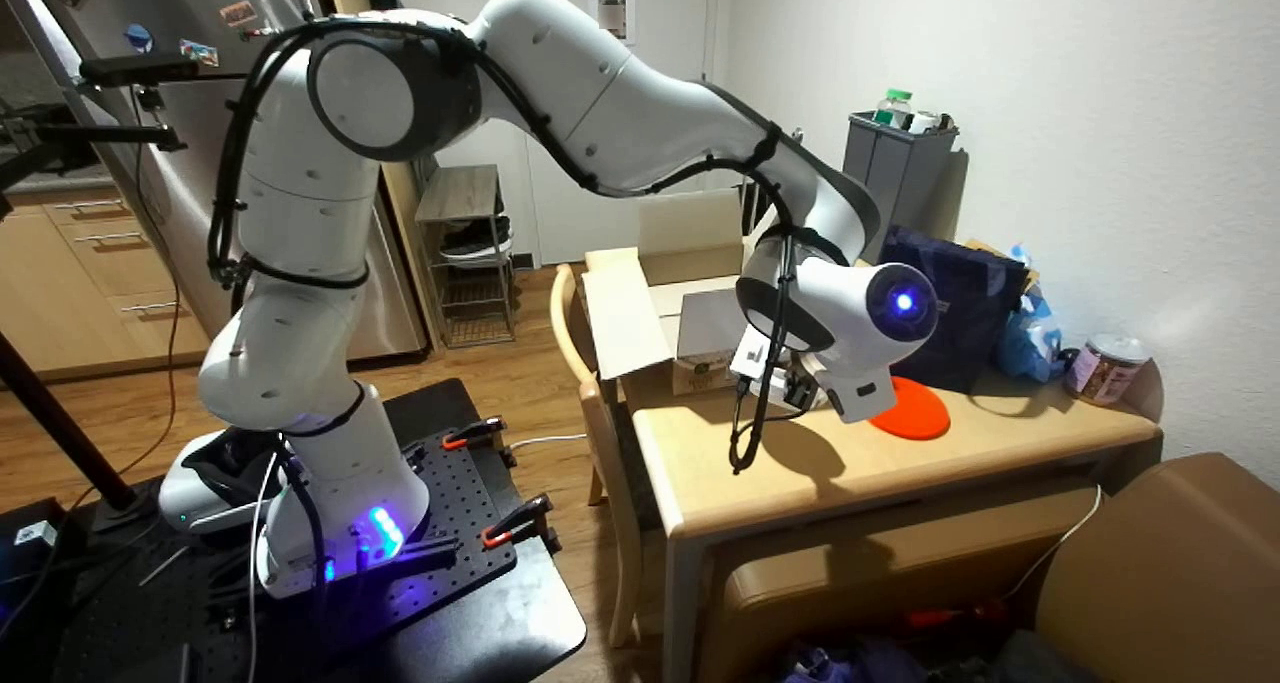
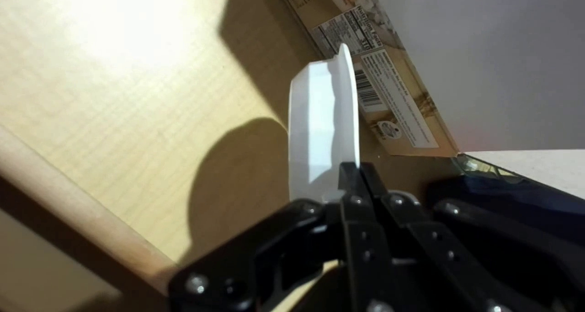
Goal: Put the thing in the box on the table
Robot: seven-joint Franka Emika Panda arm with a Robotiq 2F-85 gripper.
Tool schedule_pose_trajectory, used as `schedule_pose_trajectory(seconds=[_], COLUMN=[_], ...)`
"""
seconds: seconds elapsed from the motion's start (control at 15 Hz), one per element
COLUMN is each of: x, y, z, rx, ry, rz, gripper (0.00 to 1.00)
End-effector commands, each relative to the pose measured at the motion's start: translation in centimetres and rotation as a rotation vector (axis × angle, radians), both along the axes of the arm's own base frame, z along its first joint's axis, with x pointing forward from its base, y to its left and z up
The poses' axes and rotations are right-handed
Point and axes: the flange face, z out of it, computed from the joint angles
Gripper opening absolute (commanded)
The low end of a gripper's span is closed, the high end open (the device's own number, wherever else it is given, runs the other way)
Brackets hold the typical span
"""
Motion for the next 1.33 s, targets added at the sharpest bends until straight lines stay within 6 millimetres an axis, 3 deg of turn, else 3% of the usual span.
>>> schedule_pose_trajectory(seconds=[0.0,0.27,0.53,0.8,1.27], x=[1.2,2.3,1.9,1.1,-0.3], y=[2.2,4.0,3.7,2.3,-0.5], z=[-1.1,-4.5,-7.4,-8.4,-8.3], rx=[0.015,0.046,0.058,0.044,-0.005], ry=[-0.065,-0.051,-0.011,0.003,0.044], rz=[0.058,0.113,0.124,0.116,0.125], gripper=[0.01,0.01,0.01,0.01,0.01])
